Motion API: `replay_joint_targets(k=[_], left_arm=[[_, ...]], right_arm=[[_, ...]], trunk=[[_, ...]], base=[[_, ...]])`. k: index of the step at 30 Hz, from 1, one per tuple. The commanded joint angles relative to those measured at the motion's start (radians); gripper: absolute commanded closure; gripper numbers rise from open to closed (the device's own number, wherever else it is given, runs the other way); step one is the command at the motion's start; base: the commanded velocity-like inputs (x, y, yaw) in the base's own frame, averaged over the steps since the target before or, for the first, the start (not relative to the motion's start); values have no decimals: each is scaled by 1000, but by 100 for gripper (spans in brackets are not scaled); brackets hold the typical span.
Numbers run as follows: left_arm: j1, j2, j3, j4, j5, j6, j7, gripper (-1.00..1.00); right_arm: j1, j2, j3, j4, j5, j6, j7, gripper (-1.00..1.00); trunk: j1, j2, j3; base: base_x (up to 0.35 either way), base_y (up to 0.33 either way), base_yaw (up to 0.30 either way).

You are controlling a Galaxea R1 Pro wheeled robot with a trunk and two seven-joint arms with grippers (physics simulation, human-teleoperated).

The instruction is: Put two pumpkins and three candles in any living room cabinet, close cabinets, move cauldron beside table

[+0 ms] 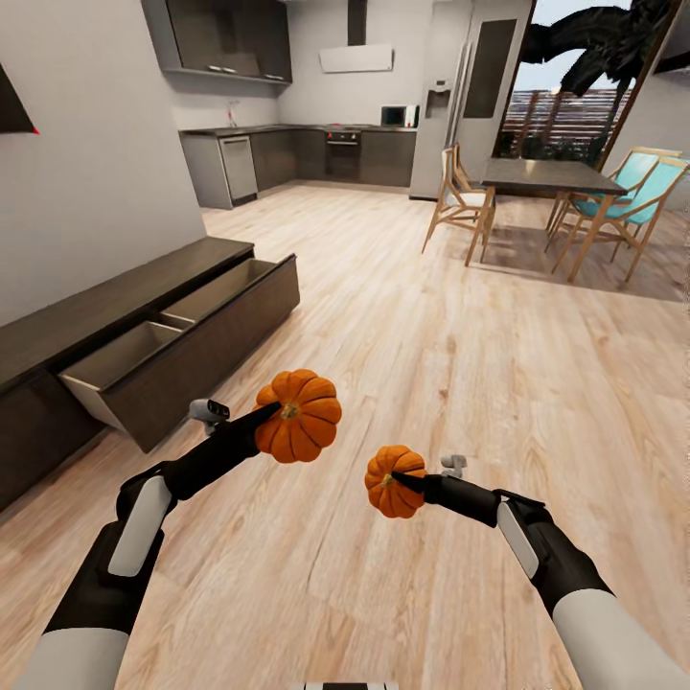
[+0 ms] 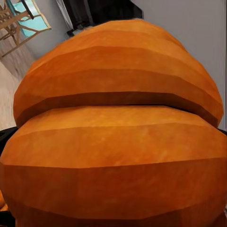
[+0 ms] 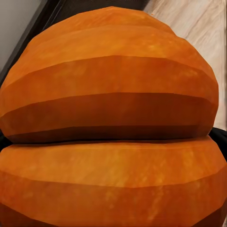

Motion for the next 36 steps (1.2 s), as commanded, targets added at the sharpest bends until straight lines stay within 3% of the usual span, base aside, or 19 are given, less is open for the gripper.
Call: replay_joint_targets(k=[1,6,18,36], left_arm=[[0,0,0,0,3,-1,-4,100],[1,2,0,0,7,-5,-8,100],[1,1,-1,2,3,-6,-8,100],[1,0,-2,2,0,-7,-7,100]], right_arm=[[0,0,0,0,-1,1,1,100],[0,1,0,0,-2,1,0,100],[0,1,0,1,-3,-3,-3,100],[3,1,0,1,-2,-6,-2,100]], trunk=[[0,0,1],[0,0,2],[0,0,3],[0,0,28]], base=[[0,0,-165],[65,0,-50],[314,0,-1],[330,0,0]])
